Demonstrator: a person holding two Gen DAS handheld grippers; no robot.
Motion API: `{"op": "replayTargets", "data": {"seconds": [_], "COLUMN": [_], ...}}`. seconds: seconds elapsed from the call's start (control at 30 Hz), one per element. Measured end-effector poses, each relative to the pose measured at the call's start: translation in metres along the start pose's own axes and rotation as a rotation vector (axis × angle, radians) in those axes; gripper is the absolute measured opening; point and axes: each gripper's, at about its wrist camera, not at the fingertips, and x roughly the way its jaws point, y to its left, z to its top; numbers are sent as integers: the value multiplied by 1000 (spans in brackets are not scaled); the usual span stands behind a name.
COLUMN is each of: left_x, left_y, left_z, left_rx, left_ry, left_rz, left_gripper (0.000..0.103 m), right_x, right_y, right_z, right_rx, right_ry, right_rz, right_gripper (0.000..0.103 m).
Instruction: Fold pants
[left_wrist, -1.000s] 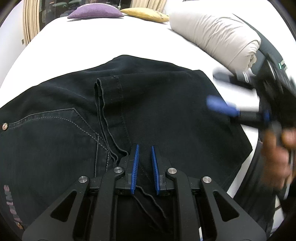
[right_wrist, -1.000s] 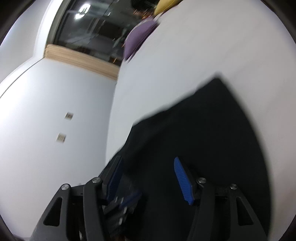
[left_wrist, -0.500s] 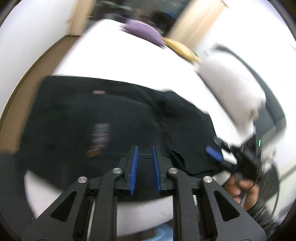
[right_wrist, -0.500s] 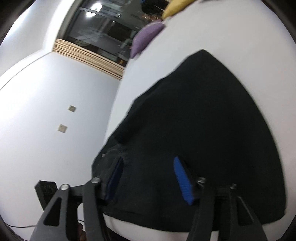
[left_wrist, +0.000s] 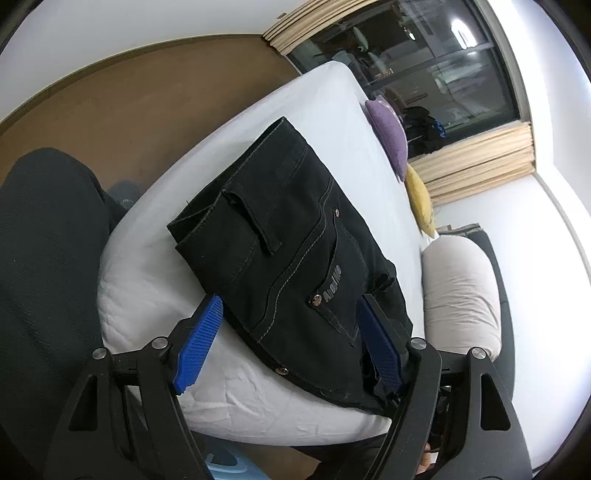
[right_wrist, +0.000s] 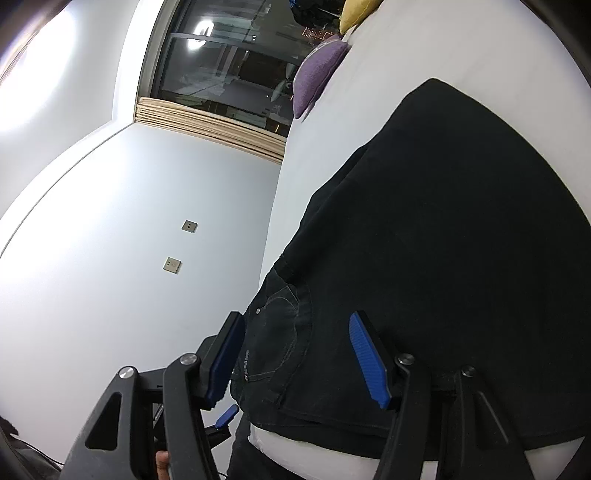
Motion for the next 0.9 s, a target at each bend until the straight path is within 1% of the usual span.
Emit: {"op": "replayTargets", "data": {"seconds": [0.03, 0.1, 0.13, 0.2, 0.33, 0.57, 0.6, 0.63, 0.67, 0.7, 0.77, 0.83, 0.9], "left_x": [1, 14, 17, 26, 33, 44, 45, 46, 46, 46, 45, 44, 42], "left_y": [5, 15, 22, 35, 38, 51, 51, 51, 51, 51, 51, 48, 45], "left_z": [0, -6, -6, -3, 3, 13, 14, 14, 15, 16, 16, 18, 20], "left_rx": [-17, -76, -101, -153, -164, -242, -247, -249, -249, -247, -241, -232, -215], "left_ry": [2, 13, 19, 26, 14, 16, 18, 21, 26, 30, 29, 28, 20], "left_rz": [-6, -13, -12, -34, -78, -143, -149, -151, -149, -146, -143, -127, -118], "left_gripper": [74, 74, 74, 74, 74, 73, 71, 62, 57, 49, 45, 37, 34], "right_x": [1, 0, 2, 2, -2, 0, 0, 1, 2, 2, 7, 7, 7], "right_y": [0, -1, 0, 0, 0, 2, 2, 3, 4, 4, 5, 6, 6], "right_z": [0, 0, 0, 0, -1, 0, 0, 0, 0, 0, 2, 2, 2], "right_rx": [2, 1, 1, -2, -2, -5, -5, -5, -6, -7, -8, -8, -7], "right_ry": [-1, 1, 4, 7, 8, 17, 17, 18, 19, 20, 23, 23, 22], "right_rz": [1, 0, -1, -2, -1, 3, 4, 3, 4, 6, 6, 7, 6], "right_gripper": [63, 63, 63, 63, 63, 62, 62, 62, 62, 62, 62, 62, 62]}}
